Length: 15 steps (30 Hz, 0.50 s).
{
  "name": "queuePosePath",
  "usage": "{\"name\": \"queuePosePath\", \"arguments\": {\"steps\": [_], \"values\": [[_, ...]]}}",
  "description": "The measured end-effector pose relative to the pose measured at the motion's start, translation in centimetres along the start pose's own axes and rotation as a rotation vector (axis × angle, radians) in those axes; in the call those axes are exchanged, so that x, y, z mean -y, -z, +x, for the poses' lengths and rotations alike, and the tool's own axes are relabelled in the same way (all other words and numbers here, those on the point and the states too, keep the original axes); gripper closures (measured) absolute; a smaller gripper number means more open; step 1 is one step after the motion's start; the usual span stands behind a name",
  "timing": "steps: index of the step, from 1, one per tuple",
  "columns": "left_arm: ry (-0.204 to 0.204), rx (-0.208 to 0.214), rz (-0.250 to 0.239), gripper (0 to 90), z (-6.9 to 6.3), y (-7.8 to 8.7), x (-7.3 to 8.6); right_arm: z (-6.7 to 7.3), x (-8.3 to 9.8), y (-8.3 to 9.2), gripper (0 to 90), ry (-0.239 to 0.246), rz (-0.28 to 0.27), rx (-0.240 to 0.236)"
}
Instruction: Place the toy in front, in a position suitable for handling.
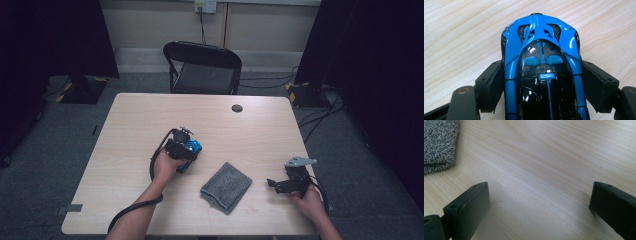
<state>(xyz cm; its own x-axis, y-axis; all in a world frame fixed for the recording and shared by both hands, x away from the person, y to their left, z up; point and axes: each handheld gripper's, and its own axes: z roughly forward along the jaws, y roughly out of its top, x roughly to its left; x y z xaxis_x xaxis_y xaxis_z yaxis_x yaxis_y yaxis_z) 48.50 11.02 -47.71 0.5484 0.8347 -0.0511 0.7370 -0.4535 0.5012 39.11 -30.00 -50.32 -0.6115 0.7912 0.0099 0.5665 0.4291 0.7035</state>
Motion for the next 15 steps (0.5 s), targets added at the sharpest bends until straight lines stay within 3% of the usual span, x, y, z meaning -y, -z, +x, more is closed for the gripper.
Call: {"name": "queuePosePath", "arguments": {"steps": [2,8,11,15], "values": [[0.019,0.001,-0.006,24.4,0.0,0.0,0.1,0.0,0.0,0.0,2.2,0.000,-0.001,0.000],[0.014,-0.045,0.000,19.8,-0.6,0.5,0.2,0.0,0.0,0.0,2.2,0.000,0.000,0.000],[0.035,-0.067,-0.012,18.5,-0.8,0.8,0.6,0.0,0.0,0.0,2.2,0.000,0.000,0.000],[0.047,-0.059,-0.011,16.4,-1.2,0.6,1.1,0.0,0.0,0.0,2.2,0.000,0.000,0.000]]}}
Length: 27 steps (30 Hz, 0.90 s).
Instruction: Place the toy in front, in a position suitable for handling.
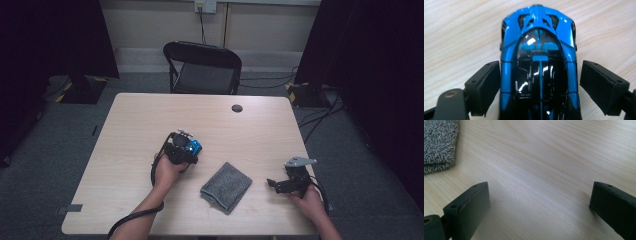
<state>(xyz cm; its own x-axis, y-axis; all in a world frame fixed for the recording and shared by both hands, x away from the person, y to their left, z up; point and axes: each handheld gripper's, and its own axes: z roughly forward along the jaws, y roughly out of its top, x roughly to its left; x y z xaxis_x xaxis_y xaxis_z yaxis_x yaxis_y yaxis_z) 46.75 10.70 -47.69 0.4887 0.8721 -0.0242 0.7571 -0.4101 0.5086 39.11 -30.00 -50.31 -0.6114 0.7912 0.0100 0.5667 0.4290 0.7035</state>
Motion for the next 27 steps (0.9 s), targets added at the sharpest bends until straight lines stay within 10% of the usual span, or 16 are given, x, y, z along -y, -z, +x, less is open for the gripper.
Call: {"name": "queuePosePath", "arguments": {"steps": [9,27], "values": [[0.027,0.001,0.008,26.1,0.3,-0.1,0.1,0.0,0.0,0.0,2.2,0.000,0.000,0.000],[-0.060,0.008,0.042,28.3,0.6,0.5,-2.8,0.0,0.0,0.0,2.2,0.000,0.000,0.000]]}}
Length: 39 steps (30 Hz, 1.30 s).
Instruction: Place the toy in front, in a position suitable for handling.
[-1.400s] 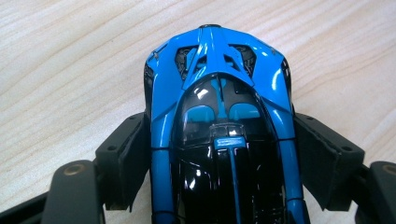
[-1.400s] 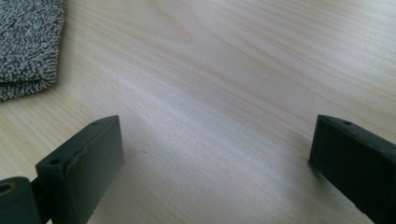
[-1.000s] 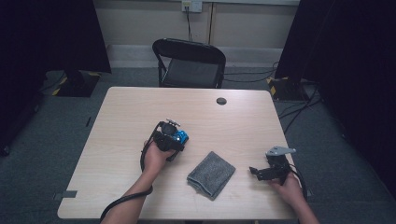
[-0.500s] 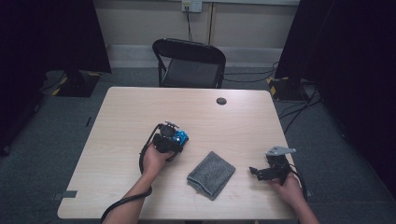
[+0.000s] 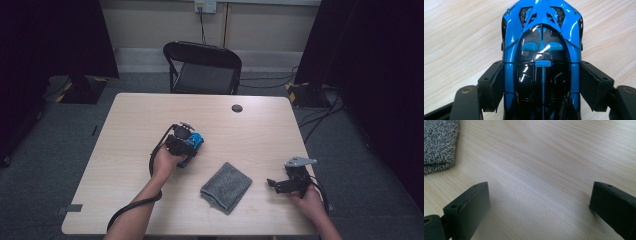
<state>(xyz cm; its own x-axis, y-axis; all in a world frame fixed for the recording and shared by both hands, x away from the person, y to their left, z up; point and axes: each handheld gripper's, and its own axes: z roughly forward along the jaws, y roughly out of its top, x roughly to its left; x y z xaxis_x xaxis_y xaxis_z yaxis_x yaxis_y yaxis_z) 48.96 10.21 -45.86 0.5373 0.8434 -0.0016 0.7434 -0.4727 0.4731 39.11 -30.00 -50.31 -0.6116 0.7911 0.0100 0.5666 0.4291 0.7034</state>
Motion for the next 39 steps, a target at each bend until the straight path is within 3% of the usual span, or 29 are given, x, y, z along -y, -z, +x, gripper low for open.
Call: {"name": "queuePosePath", "arguments": {"steps": [8,13,20,25,39], "values": [[-0.074,0.000,0.024,28.3,-1.2,-1.1,-1.6,0.0,0.0,0.0,2.2,0.000,-0.001,0.000],[-0.088,0.007,0.039,28.3,-1.3,-1.5,-2.3,0.0,0.0,0.0,2.2,0.000,-0.001,0.000],[-0.073,0.024,0.055,28.3,-1.2,-2.2,-2.4,0.0,0.0,0.0,2.2,0.000,0.000,0.000],[-0.090,0.021,0.061,28.2,-1.3,-2.3,-2.5,0.0,0.0,0.0,2.2,0.000,-0.001,0.000],[-0.073,0.043,0.037,27.8,-0.9,-2.5,-2.0,0.0,0.0,0.0,2.2,0.000,0.000,0.000]]}}
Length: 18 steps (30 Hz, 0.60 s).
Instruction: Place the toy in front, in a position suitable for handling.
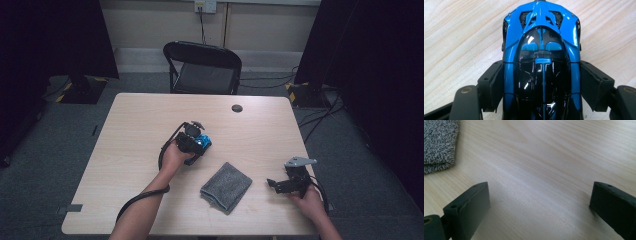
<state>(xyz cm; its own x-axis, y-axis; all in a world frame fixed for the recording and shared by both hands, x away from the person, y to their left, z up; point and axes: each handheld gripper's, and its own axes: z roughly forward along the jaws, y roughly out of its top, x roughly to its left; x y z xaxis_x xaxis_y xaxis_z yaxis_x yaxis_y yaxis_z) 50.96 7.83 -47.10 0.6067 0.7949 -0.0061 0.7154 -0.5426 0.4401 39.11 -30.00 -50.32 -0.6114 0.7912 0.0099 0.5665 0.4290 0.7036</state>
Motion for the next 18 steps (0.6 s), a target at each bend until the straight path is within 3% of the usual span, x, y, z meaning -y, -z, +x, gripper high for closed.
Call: {"name": "queuePosePath", "arguments": {"steps": [5,12,18], "values": [[0.004,-0.005,-0.014,26.0,0.0,0.0,0.3,0.0,0.0,0.0,2.2,0.000,0.000,0.000],[0.046,-0.012,-0.040,16.0,0.3,0.6,0.8,0.0,0.0,0.0,2.2,0.000,0.000,0.000],[0.024,-0.028,-0.073,15.2,-0.2,1.5,1.6,0.0,0.0,0.0,2.2,0.000,0.000,0.000]]}}
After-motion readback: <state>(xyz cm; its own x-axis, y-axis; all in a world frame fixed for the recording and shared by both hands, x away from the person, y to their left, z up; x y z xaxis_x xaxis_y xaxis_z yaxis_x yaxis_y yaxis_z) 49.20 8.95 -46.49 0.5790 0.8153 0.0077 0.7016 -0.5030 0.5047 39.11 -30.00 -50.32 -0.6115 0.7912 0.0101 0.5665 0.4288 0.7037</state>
